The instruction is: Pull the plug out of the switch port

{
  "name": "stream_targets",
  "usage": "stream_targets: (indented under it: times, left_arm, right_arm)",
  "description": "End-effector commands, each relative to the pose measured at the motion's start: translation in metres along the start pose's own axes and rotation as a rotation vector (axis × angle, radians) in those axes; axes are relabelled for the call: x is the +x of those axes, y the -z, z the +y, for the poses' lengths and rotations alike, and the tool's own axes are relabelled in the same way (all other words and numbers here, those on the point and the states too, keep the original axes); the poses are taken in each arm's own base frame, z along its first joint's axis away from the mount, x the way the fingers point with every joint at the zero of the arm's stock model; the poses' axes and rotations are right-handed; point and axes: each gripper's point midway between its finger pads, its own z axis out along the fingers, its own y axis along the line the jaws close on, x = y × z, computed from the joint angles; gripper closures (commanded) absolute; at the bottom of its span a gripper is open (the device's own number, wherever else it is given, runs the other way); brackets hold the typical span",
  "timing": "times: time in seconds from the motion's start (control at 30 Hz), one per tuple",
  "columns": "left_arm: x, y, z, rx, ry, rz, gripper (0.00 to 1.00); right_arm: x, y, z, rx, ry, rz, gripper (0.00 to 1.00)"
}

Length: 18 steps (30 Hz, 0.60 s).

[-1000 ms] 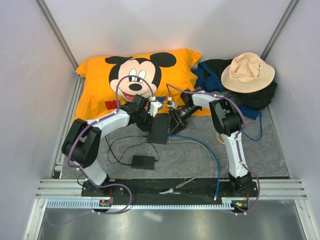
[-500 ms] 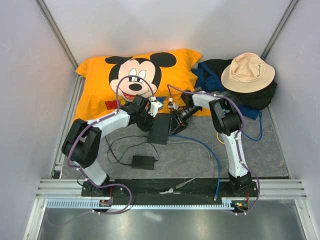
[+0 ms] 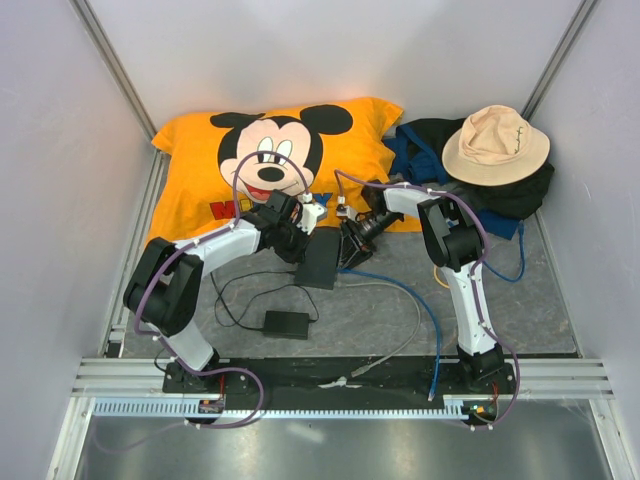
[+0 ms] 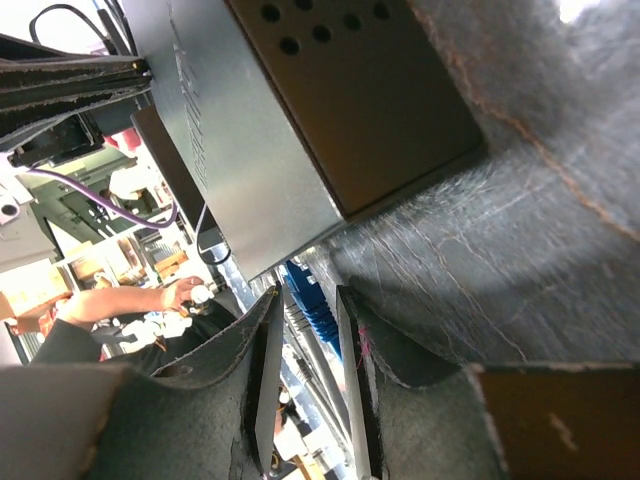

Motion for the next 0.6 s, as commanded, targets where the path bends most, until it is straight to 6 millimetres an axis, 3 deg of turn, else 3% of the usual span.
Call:
stream_targets:
  times: [0.0,0.3,0.57]
  left_arm:
    - [0.0156,-0.0062,0.0009,-0.014,-0.015,0.044,0.98]
    - [0.0188,-0.0073,0.0003,-0.016,-0.013,0.053,0.98]
    - [0.0175,-0.0086,-0.0006,-0.015,-0.015,0.054,0.98]
  right_arm:
    - [0.0145,-0.0131,-0.1151,0.442,0.015,0.083,0.62]
    - [0.0105,-0.0138,-0.1173,0.484,0.006,0.077,0.58]
    - [0.0119,-0.0152,-0.1239,0.541,0.015,0.093,0.89]
